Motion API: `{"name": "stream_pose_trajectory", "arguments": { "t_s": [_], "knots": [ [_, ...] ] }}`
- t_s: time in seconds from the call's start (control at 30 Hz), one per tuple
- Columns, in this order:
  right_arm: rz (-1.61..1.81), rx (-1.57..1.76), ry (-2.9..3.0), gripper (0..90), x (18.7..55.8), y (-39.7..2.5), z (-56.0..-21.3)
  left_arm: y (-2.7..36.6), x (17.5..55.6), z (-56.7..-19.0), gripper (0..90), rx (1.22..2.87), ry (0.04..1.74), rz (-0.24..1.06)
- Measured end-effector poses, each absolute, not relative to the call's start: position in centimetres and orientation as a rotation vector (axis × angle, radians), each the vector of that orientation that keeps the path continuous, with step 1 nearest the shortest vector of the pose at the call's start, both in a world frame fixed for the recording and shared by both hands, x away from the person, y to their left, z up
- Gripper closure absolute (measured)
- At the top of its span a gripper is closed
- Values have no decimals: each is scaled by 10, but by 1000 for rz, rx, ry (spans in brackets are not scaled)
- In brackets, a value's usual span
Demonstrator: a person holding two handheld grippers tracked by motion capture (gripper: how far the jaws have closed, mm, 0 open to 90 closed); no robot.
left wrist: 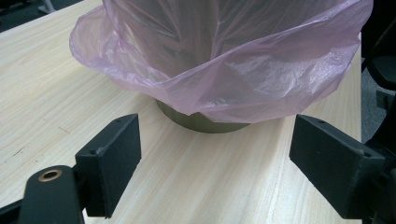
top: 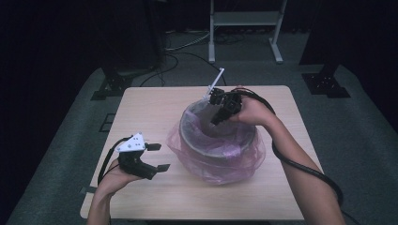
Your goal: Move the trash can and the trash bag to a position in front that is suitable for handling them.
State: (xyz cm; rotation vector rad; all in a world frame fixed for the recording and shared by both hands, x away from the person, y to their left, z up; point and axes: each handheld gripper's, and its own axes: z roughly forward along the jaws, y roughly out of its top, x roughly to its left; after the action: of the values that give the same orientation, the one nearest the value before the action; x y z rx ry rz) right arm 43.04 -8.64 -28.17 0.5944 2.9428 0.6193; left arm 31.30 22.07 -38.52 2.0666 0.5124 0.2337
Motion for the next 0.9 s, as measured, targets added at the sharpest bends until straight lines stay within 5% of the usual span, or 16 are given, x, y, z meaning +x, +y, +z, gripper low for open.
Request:
{"name": "stream_pose_trajectory", "arguments": {
  "t_s": [0.47,0.9],
  "knots": [
    [552,727,2905,877,439,-124,-302,218,313,-387,154,2074,512,226],
    [601,669,2908,849,438,-106,-295,216,313,-389,154,2071,509,216]
  ]
}}
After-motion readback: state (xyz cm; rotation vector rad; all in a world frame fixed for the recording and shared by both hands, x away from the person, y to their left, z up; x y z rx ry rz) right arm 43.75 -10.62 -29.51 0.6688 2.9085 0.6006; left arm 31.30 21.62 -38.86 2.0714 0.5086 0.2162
